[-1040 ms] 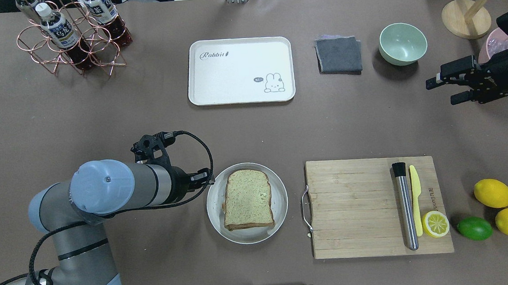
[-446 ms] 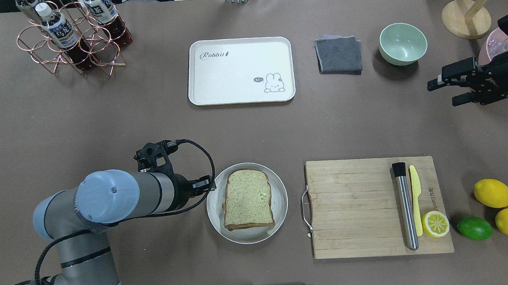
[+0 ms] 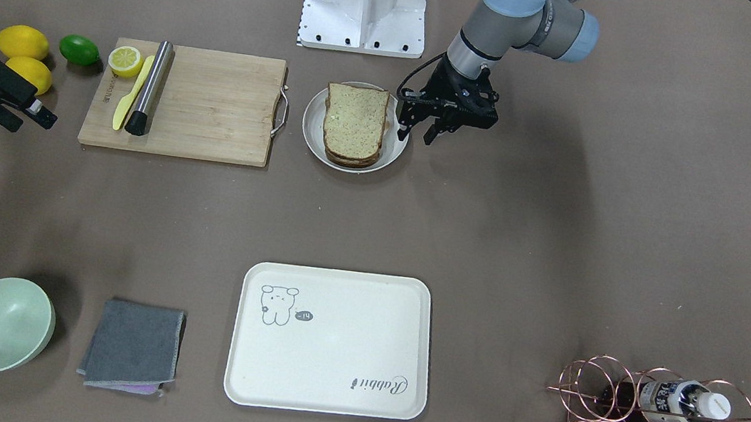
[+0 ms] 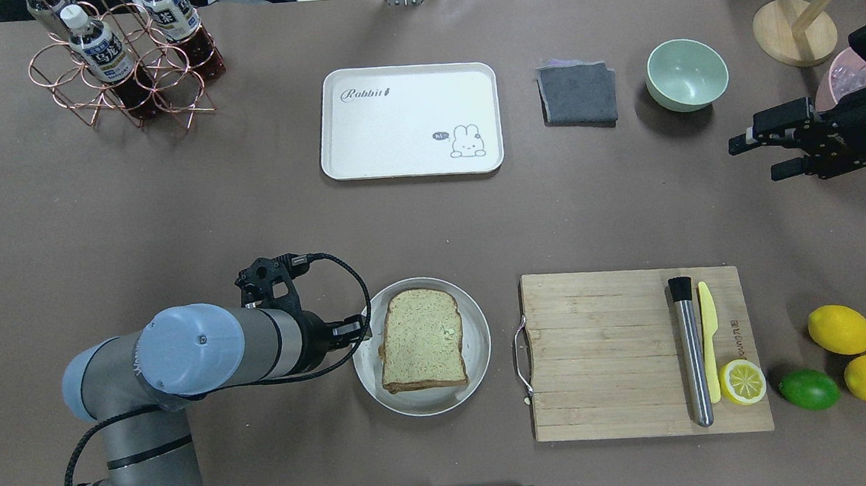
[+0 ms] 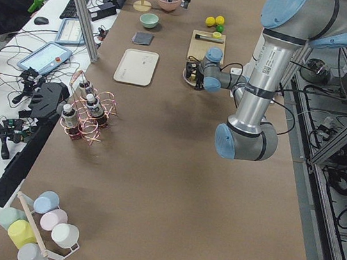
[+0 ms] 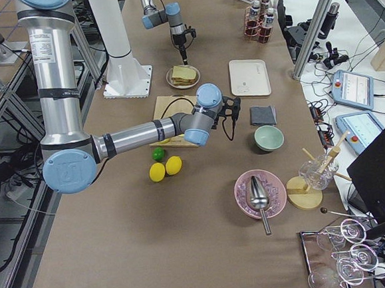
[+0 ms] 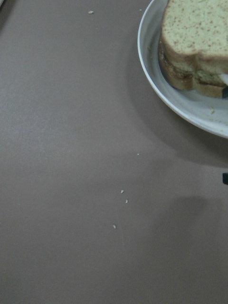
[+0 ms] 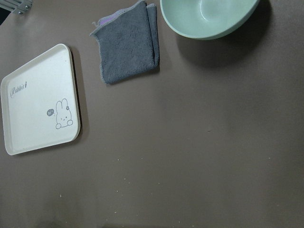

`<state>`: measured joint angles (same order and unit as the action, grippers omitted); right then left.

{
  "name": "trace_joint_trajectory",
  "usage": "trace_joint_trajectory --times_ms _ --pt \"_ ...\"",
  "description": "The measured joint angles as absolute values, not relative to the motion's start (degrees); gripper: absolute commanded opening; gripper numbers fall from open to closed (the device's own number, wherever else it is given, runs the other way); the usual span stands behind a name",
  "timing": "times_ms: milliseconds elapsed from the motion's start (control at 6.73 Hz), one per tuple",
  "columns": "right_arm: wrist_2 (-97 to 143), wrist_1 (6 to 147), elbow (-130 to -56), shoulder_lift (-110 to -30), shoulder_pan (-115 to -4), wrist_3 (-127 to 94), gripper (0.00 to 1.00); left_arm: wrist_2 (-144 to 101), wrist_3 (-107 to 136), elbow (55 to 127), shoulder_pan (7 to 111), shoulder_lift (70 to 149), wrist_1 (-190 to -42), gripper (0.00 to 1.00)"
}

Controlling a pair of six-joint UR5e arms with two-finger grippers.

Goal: Make sandwich and place on tray
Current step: 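Lower the left gripper to the white plate rim and grasp it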

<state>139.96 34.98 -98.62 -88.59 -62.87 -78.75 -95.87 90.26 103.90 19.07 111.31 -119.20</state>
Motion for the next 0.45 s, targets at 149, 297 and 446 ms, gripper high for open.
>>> trace_joint_trajectory --times_ms 149,297,446 --pt "139.88 34.98 -98.5 -88.59 -62.85 -78.75 1.0 -95.29 90.26 103.64 18.56 111.3 -119.32 0.6" --pt "139.85 34.98 -98.47 -88.59 -62.84 -78.75 1.0 -94.26 90.26 103.28 17.69 111.33 -119.48 0.6" --pt "139.84 34.98 -98.45 -88.59 -62.84 -78.75 1.0 -93.72 90.26 103.07 16.96 111.35 -119.57 0.6"
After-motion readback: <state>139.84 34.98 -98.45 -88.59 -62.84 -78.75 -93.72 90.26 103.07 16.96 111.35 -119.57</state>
